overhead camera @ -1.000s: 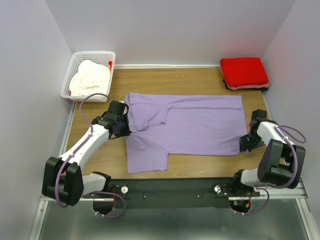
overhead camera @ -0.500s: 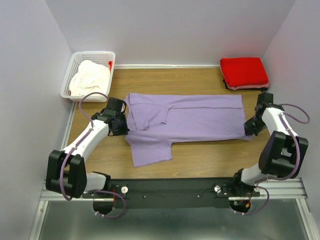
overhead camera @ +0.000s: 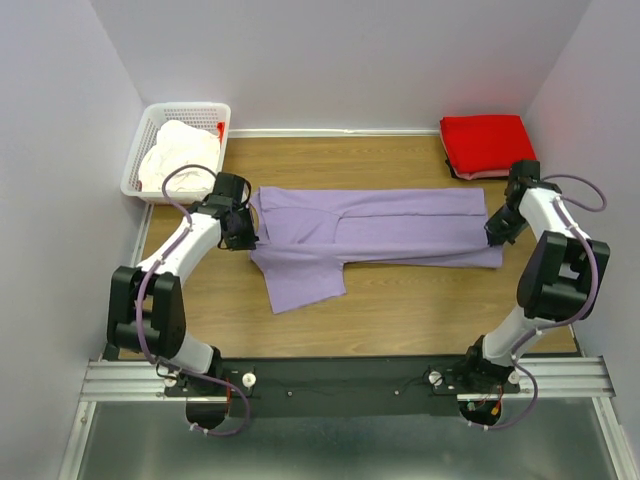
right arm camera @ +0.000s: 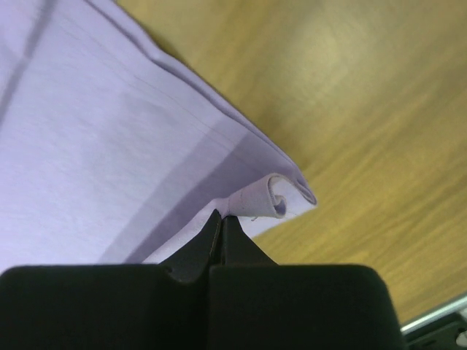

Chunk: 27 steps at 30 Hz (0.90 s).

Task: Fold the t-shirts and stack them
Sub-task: Fold the tshirt

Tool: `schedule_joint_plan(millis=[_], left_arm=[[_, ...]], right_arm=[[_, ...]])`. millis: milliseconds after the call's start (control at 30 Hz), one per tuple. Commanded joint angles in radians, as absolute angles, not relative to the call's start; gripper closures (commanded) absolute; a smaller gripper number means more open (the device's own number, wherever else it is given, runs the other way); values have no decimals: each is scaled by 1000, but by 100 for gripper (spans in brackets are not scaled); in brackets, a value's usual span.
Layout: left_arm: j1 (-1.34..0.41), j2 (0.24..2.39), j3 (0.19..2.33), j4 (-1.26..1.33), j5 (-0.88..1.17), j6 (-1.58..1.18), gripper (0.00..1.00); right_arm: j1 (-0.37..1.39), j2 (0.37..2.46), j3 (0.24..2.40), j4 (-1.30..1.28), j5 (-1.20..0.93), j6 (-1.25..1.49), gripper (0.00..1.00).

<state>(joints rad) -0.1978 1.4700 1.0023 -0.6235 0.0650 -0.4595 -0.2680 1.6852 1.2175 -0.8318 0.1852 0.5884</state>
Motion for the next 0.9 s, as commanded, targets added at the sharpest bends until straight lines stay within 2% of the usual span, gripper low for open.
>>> schedule_joint_plan(millis=[0, 367, 867], left_arm=[[-175, 1520, 1068, -630, 25, -414, 100], [-161, 1651, 1155, -624, -58, -387, 100], [-161, 1707, 1232, -618, -132, -400, 100]], right_arm=[[-247, 1739, 1310, -795, 230, 540, 99], [-155, 1894, 1420, -773, 301, 489, 99], [-149, 1960, 1434, -723, 348, 491, 99]])
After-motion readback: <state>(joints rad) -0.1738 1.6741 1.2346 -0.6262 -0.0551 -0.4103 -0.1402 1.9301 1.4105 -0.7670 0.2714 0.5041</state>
